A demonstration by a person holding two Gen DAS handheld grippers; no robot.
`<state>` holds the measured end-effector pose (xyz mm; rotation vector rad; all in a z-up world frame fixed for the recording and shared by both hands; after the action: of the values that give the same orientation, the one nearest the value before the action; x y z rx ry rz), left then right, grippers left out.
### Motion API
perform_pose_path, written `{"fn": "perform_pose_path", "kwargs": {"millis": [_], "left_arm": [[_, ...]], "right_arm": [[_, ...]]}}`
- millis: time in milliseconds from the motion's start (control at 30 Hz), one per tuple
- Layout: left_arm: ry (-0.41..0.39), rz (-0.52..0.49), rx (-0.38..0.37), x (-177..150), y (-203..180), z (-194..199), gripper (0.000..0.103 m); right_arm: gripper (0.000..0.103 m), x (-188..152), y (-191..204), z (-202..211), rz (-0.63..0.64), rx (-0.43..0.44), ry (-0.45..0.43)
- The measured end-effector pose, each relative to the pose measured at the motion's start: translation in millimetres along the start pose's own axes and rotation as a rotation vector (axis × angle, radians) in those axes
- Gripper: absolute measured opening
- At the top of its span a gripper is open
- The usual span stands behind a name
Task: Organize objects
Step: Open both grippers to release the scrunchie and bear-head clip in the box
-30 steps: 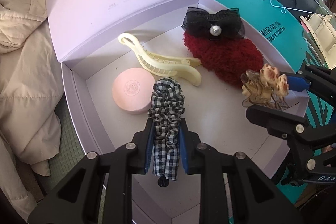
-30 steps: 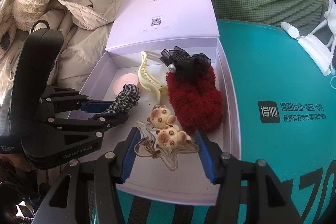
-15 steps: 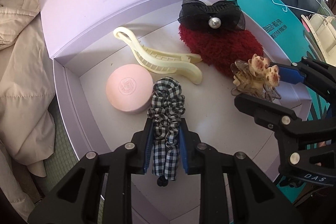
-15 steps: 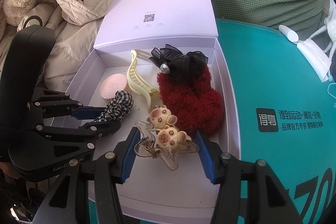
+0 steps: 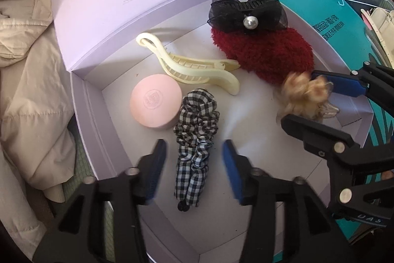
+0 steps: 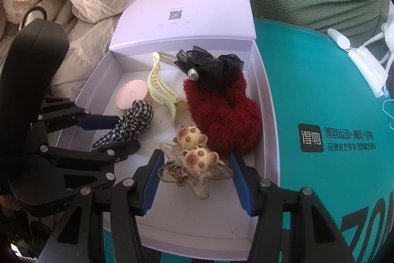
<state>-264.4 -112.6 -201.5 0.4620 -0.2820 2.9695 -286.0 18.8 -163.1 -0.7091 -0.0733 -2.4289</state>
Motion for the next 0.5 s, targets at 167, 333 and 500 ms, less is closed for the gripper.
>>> {"fn": "perform_pose_path", "kwargs": {"millis": [167,333,500], "left_arm": [[-0.038,0.020,-0.006,0.1,-0.1,17.8,0.058],[-0.066,0.023,0.006,-0.6,-6.0,37.3,0.058],[-0.088,0.007,0.020,-4.0,-19.2,57.6,0.058]], "right_arm": [[0.061,-0.7,-2.6,8.3,-0.004,0.004,-0.011],[0.061,-1.2,-5.3,22.1,-0.011,0.001,-0.033],[0.061,-1.2,-4.9,38.6,0.008,-0.011,-0.059]]}}
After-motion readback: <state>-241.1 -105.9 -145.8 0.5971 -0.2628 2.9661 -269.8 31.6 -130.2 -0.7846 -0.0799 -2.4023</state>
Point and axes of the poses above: each gripper's, at about its wrist camera, not at the fingertips, and z roughly against the way its jaws point, y to its left, x to its top, the point moved 6 cm from there along -z, roughly the way its jaws point, and after that the axes turned 15 degrees about -x, right-handed, at the moved point
